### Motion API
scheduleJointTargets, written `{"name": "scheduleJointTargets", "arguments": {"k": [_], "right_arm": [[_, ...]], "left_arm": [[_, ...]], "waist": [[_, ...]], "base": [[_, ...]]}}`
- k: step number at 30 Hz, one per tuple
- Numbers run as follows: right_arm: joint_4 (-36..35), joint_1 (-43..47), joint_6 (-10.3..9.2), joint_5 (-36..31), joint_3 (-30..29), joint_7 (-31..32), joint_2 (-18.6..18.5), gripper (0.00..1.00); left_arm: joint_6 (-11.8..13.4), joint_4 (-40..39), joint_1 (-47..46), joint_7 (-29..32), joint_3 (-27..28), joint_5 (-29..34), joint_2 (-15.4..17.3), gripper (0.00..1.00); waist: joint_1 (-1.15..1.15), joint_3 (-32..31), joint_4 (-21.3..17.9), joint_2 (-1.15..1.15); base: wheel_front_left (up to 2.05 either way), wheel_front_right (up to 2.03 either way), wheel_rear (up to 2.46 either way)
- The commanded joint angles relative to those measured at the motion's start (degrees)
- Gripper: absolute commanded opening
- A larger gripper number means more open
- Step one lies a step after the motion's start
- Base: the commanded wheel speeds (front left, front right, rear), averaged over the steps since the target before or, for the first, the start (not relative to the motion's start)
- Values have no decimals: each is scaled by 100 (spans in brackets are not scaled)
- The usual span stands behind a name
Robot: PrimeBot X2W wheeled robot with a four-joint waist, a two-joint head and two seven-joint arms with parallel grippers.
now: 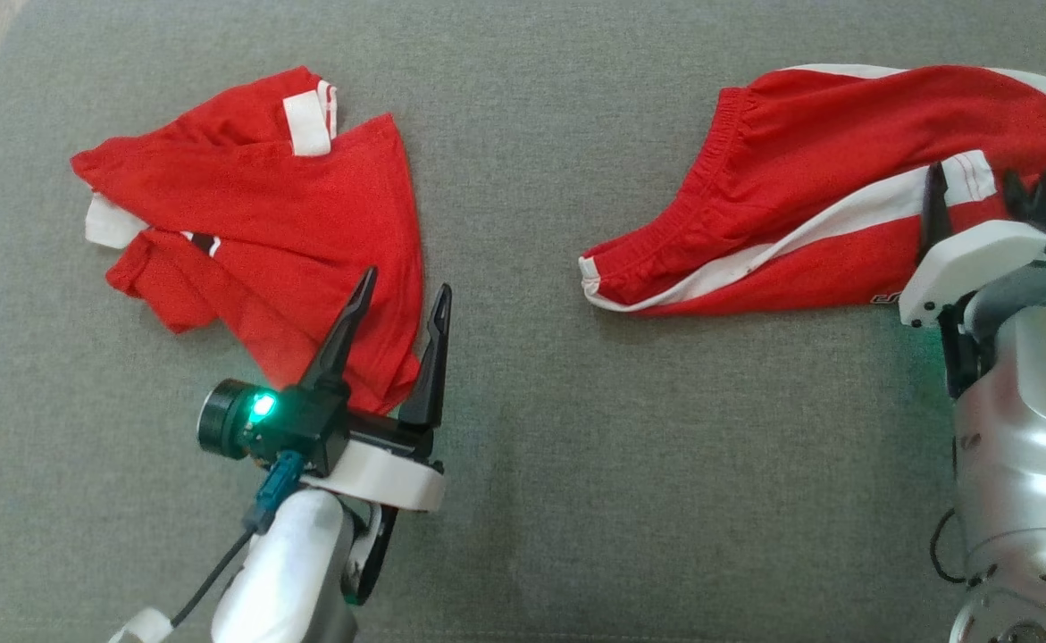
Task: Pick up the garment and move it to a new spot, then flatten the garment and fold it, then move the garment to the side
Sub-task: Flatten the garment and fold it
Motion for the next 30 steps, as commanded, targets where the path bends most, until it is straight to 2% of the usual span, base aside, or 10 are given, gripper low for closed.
{"name": "scheduleJointTargets", "arguments": {"k": [1, 4, 5, 6, 14, 21, 30], "right_arm": [[-94, -238, -4, -50, 76, -77, -8, 100], [114, -337, -4, -91, 6, -116, -8, 100], [188, -368, -4, -94, -1, -132, -8, 30], [254, -395, -4, -95, -10, -158, -11, 0], [626, -434, -4, -19, 69, -607, -18, 0], [666, -143, -4, 281, 258, -875, -14, 0], [7, 560, -4, 1038, 1014, -1013, -4, 0]], "left_arm": [[6, -159, -191, -55, 162, 54, 6, 100], [2, -152, -194, -55, 169, 69, 6, 100], [1, -147, -195, -55, 174, 73, 6, 100], [0, -142, -195, -55, 179, 76, 6, 100], [14, -100, -99, -55, 230, 46, 6, 100], [23, -62, 95, -55, 286, 21, 6, 100], [24, -95, 367, -55, 394, -7, 8, 100]], "waist": [[0, 2, -4, 0], [0, -3, -15, 0], [0, -9, -20, 0], [0, -18, -25, 0], [0, -310, -146, 0], [0, -784, -355, 0], [0, -1268, -556, 0]], "base": [[0, 0, 0], [0, 0, 0], [0, 0, 0], [0, 0, 0], [0, 0, 0], [0, 0, 0], [0, 0, 0]]}}
